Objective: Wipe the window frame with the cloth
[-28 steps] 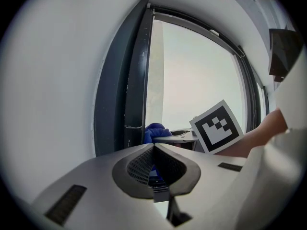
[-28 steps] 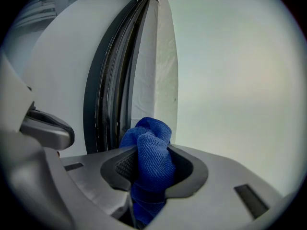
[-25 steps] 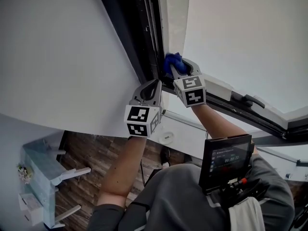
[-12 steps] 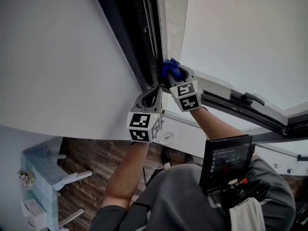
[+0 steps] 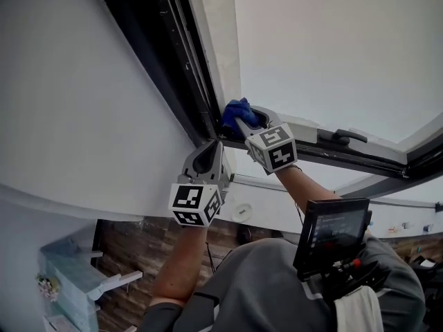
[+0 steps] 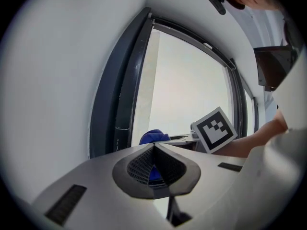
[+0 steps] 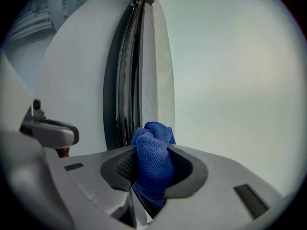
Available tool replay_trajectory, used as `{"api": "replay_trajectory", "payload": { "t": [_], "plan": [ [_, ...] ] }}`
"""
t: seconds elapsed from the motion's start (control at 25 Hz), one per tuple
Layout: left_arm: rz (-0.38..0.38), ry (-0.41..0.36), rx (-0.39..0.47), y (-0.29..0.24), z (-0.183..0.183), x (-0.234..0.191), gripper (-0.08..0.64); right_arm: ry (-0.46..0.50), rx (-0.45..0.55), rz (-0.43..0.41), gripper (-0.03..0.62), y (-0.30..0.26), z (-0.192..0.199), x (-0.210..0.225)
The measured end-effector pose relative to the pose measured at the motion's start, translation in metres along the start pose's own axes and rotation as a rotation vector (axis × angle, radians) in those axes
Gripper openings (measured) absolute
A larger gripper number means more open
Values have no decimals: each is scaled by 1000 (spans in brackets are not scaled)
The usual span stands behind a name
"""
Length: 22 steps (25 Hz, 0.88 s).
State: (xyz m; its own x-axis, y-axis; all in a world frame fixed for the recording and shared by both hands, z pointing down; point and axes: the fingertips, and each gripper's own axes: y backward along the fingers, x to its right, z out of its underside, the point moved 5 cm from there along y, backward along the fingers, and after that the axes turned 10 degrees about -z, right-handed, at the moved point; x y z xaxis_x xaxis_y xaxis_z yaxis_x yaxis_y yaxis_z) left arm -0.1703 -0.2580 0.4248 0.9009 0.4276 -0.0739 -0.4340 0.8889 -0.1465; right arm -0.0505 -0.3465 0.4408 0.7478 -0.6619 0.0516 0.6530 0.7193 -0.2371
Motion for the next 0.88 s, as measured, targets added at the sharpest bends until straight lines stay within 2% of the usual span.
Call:
{"api": "replay_trajectory", "payload": {
  "t": [0.16,0.28,0.6,0.88],
  "plan": [
    [5,16,56,5,-19,9,9,-17,46,31,133,39,-20,-2],
    [12,22,95,8,-32,20,9,-22,82,95,133,77,-31,-2],
    [163,11,86,-2,-33,71,9,-67,127,248,132,181,-31,10],
    [301,-73,128,2,-59,155,9,-100,178,391,133,291,-26,23]
  ]
}}
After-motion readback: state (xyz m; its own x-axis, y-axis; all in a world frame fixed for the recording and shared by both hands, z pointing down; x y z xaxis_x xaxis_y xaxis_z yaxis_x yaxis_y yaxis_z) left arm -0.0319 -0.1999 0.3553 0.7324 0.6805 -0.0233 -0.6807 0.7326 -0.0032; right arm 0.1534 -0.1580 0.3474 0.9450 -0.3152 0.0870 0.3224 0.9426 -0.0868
